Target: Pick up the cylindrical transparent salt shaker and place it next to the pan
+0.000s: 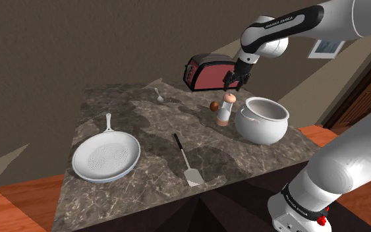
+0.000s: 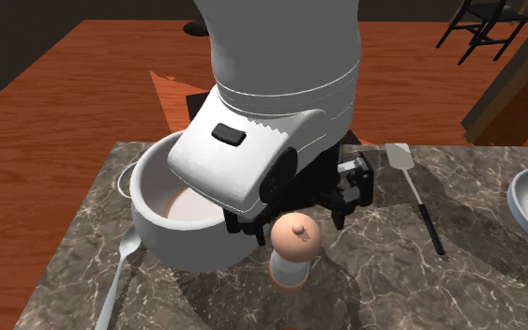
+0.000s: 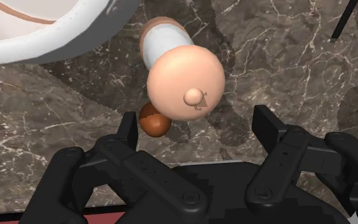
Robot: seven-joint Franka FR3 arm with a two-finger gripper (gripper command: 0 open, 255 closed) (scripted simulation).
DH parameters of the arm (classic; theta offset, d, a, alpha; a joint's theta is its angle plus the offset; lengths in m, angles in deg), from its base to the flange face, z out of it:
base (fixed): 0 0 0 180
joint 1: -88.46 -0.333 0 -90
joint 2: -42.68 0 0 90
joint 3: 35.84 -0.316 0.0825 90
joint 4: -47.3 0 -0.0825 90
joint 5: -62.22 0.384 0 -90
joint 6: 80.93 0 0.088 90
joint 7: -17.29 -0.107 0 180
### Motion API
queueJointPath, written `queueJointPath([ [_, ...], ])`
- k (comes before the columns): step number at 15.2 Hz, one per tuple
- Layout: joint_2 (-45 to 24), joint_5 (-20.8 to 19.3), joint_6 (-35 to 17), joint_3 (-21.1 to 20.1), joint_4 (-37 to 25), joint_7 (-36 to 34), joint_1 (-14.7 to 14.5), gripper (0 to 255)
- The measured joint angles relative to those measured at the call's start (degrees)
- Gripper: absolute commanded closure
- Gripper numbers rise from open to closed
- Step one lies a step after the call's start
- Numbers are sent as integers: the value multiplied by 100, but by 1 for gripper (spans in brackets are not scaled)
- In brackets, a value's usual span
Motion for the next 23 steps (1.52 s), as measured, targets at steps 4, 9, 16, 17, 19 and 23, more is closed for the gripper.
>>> queueJointPath([
  [4,-224,80,-299,6,91,64,-17,0],
  [9,-374,147,-571,-2,217,112,-38,0],
  [16,-378,150,-585,-2,223,114,-39,255],
  [17,-378,150,-585,-3,222,114,-39,255],
  [19,-378,151,-585,-3,222,114,-39,255],
  [23,-378,151,-585,-3,222,113,-40,255],
])
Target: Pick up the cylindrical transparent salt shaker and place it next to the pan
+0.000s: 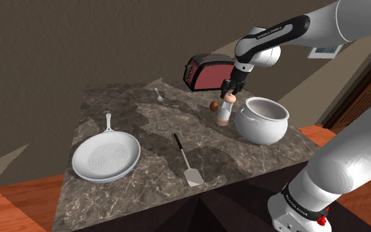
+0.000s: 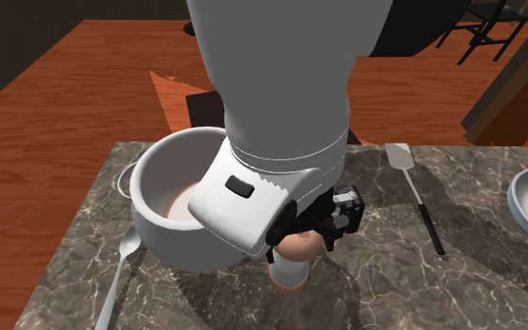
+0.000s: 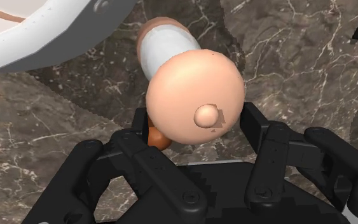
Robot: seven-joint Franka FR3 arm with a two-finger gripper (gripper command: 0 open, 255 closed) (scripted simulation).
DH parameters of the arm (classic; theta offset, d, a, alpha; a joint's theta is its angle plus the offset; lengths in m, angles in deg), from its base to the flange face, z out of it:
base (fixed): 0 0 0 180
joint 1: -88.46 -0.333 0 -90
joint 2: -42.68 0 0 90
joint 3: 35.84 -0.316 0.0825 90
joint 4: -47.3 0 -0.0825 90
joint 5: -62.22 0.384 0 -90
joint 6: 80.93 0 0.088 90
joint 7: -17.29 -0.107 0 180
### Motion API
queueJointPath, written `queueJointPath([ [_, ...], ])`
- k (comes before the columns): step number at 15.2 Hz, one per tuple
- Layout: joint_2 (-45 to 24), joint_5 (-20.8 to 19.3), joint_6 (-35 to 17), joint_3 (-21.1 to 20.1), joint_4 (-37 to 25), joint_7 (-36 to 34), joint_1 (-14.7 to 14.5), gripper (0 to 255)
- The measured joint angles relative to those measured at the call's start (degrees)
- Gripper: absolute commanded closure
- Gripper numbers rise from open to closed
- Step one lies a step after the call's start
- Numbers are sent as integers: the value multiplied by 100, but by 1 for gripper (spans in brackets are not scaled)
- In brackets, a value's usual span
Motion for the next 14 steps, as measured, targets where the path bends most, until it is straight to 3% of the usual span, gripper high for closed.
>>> queueJointPath([
  [14,380,-178,911,-23,-552,-224,21,255],
])
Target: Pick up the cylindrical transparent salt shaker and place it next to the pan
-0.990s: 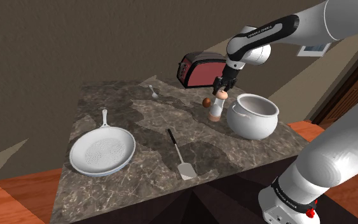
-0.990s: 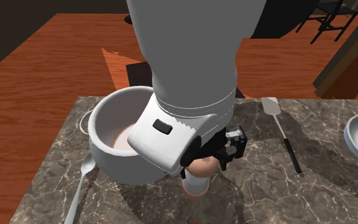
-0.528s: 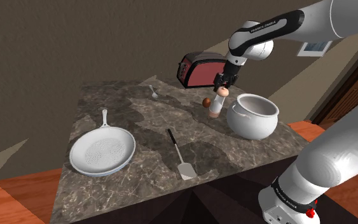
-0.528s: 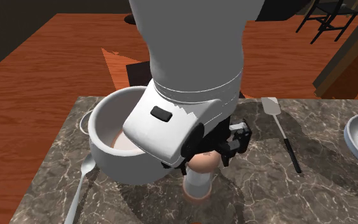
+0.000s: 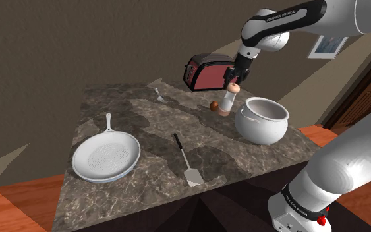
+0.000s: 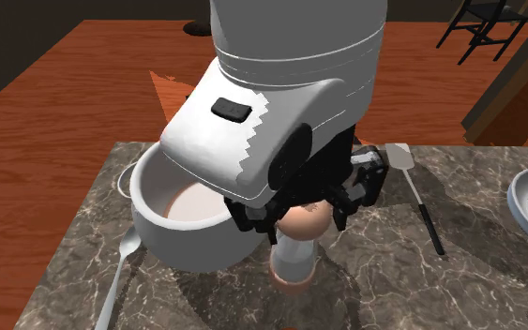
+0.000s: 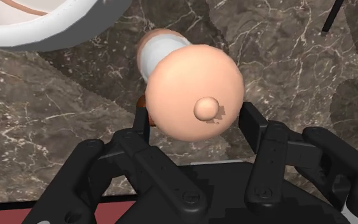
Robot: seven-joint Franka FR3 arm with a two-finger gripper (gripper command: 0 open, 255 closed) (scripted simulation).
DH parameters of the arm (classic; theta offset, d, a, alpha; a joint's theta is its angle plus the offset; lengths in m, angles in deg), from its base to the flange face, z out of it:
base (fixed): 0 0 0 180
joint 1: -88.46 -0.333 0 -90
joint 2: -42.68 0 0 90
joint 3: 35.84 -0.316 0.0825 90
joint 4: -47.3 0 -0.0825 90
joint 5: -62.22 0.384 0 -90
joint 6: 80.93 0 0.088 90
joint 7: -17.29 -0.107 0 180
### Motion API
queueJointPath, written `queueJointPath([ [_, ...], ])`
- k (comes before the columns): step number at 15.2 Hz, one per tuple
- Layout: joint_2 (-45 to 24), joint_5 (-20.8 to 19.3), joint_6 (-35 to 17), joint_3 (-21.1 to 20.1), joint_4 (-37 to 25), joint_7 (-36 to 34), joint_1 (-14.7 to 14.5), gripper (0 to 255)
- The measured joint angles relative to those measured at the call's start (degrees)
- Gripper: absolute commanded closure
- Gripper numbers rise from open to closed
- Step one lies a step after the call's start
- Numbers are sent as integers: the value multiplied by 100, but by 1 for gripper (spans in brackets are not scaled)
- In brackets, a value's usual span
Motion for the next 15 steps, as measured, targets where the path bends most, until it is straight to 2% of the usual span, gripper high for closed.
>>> queueJointPath([
  [15,217,-105,1125,-22,-926,-193,7,255],
])
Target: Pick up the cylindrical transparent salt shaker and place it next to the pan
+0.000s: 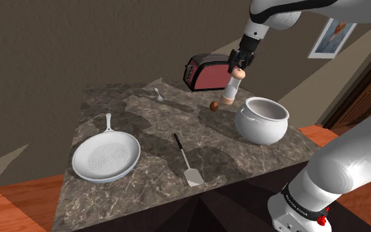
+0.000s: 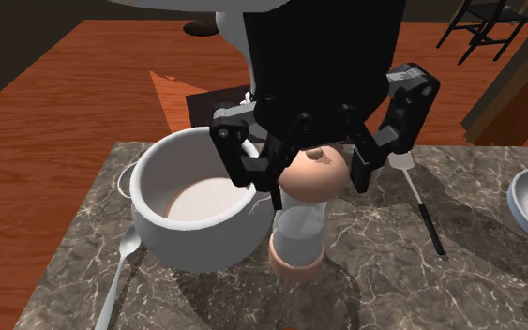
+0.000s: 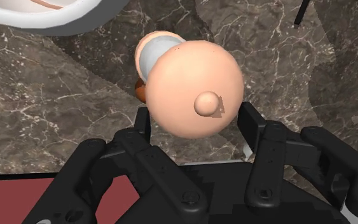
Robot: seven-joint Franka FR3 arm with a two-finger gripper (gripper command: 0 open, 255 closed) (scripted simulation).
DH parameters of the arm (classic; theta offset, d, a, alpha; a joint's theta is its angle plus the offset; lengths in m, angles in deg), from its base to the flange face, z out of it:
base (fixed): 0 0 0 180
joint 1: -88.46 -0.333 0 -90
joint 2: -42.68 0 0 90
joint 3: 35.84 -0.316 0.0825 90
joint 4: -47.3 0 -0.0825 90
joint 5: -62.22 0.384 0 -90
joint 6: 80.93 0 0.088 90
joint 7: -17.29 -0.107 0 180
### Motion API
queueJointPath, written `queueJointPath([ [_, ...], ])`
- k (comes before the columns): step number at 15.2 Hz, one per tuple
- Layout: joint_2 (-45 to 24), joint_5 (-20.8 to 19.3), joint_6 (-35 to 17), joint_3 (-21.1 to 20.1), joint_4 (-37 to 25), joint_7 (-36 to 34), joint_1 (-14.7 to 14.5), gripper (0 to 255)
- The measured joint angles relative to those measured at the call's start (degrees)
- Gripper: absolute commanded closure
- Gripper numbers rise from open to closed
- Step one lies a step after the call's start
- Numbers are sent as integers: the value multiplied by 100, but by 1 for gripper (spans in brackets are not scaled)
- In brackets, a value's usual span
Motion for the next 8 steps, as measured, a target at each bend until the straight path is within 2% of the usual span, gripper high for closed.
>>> queueJointPath([
  [8,13,-25,633,10,-622,-61,7,255],
])
